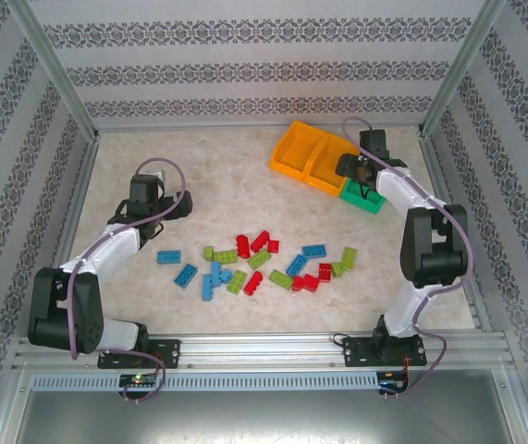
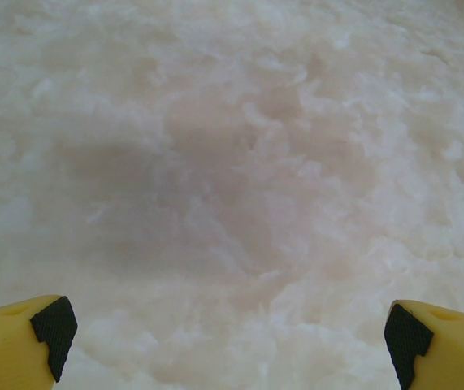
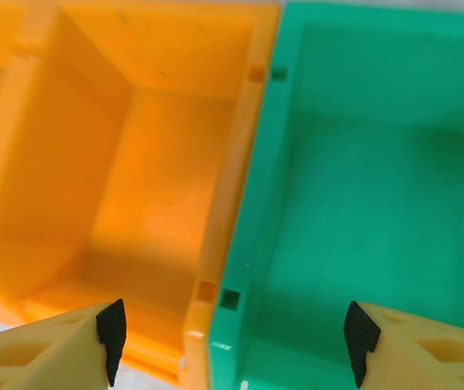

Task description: Sort the legos into containers by color

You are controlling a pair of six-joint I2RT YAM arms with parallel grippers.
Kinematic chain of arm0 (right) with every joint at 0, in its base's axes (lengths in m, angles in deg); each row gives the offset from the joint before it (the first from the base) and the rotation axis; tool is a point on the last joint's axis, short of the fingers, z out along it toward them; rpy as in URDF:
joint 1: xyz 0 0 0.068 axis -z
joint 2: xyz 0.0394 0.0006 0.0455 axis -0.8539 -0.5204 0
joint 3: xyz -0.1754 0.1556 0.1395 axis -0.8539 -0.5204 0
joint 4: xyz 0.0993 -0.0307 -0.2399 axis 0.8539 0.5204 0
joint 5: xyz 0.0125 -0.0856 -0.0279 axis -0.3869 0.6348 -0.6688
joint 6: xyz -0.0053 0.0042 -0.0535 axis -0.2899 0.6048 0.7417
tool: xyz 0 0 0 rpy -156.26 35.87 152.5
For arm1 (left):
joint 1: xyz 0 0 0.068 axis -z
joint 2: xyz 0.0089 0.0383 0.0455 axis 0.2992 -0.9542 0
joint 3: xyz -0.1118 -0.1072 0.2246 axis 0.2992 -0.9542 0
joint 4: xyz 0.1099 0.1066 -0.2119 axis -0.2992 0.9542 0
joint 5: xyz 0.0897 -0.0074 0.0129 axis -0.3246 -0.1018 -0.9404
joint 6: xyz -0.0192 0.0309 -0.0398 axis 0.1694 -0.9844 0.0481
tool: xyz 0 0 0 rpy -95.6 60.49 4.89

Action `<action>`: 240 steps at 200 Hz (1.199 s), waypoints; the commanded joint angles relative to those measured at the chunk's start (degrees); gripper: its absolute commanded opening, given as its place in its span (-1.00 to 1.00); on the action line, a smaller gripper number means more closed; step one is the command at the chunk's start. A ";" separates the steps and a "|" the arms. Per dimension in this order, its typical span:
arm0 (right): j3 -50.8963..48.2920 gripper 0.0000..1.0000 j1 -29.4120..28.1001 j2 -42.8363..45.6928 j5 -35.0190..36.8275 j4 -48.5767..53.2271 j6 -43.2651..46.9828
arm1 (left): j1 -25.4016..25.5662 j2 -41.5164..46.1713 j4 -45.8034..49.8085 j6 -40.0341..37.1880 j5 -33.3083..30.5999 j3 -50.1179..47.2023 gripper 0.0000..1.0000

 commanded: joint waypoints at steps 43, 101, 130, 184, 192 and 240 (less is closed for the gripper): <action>8.79 0.15 -1.51 -9.80 0.84 9.91 1.46 | 0.82 5.58 -0.96 0.80 -0.77 -4.39 0.99; 7.73 -0.63 -7.37 -9.81 3.13 9.64 5.78 | 0.86 6.32 3.02 3.07 -2.57 -4.33 0.99; 7.18 -0.70 -11.59 -9.69 3.78 9.70 7.46 | 0.93 7.23 3.76 4.88 -2.40 -5.31 0.99; 6.18 -0.67 -20.06 -9.29 1.95 8.94 6.64 | 1.61 8.75 5.67 6.34 -2.96 -6.47 0.99; 5.92 -0.66 -20.80 -9.18 2.14 8.85 5.91 | 1.83 9.08 6.32 6.96 -3.32 -6.54 0.99; 3.63 -0.18 -21.51 -6.79 0.72 7.06 2.04 | 3.87 11.16 15.60 14.22 -8.22 -7.97 0.99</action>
